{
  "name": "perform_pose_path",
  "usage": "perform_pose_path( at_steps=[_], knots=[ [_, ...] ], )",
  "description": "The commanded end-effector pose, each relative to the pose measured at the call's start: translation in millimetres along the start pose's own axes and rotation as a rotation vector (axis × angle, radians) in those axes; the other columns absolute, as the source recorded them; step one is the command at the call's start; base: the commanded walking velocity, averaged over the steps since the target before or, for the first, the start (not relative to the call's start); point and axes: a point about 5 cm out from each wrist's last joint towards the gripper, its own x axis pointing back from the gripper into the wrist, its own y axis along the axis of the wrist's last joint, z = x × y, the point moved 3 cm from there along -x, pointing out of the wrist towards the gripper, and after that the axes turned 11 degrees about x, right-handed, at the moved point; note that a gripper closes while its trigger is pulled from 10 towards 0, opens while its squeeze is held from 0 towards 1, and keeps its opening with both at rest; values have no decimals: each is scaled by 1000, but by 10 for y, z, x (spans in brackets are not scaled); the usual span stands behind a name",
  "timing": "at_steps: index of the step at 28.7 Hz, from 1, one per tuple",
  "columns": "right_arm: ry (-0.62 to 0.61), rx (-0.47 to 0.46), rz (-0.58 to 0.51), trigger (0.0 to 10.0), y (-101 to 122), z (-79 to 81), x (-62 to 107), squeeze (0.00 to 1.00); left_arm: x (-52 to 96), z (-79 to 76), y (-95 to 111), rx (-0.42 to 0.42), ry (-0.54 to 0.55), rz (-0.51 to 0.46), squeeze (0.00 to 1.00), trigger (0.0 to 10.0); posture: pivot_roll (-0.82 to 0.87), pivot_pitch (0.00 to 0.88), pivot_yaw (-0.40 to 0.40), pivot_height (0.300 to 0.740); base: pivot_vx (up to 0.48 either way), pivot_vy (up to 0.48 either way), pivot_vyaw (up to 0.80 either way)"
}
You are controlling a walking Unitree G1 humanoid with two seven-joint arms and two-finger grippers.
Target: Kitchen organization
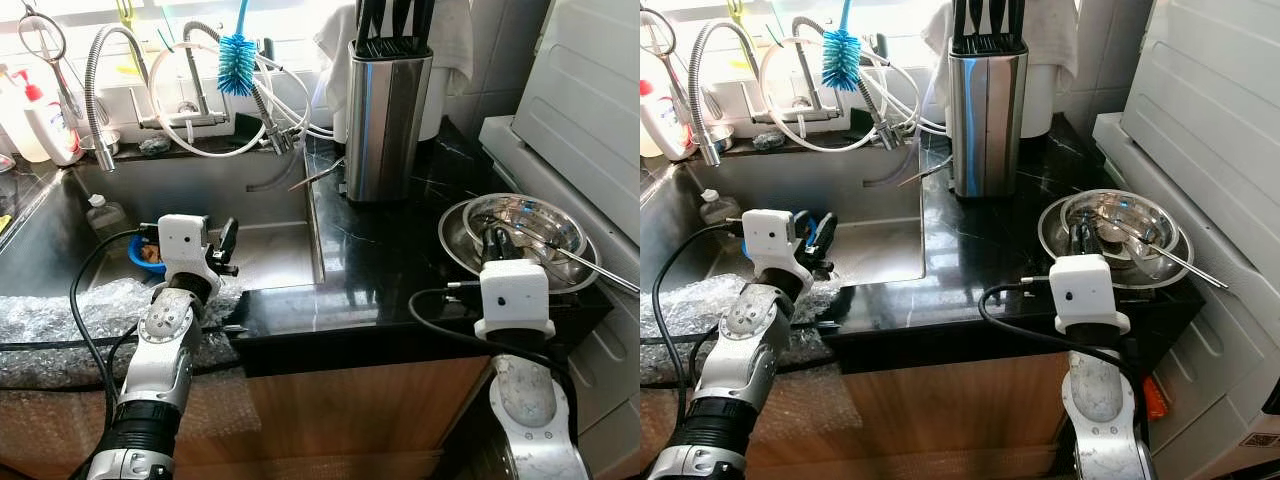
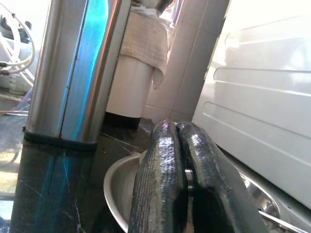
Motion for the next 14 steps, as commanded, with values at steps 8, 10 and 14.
perform_pose_path(
  at_steps=[8, 10, 14],
  knots=[
    [-1, -54, -37, 10000, 132, -3, -65, 0, -38, -10, 53, -8, -5, -17, 0, 10000, -95, 0, 53, 740, 0, 0, 0],
    [-10, -73, -45, 10000, 167, -21, -84, 0, -40, -12, 55, -8, -5, -19, 0, 10000, -95, 0, 53, 740, 0, 0, 0],
    [-18, -101, -97, 10000, 320, -59, -136, 0, -50, -11, 76, -6, -4, -27, 0, 10000, -96, 0, 52, 740, 0, 0, 0]
  ],
)
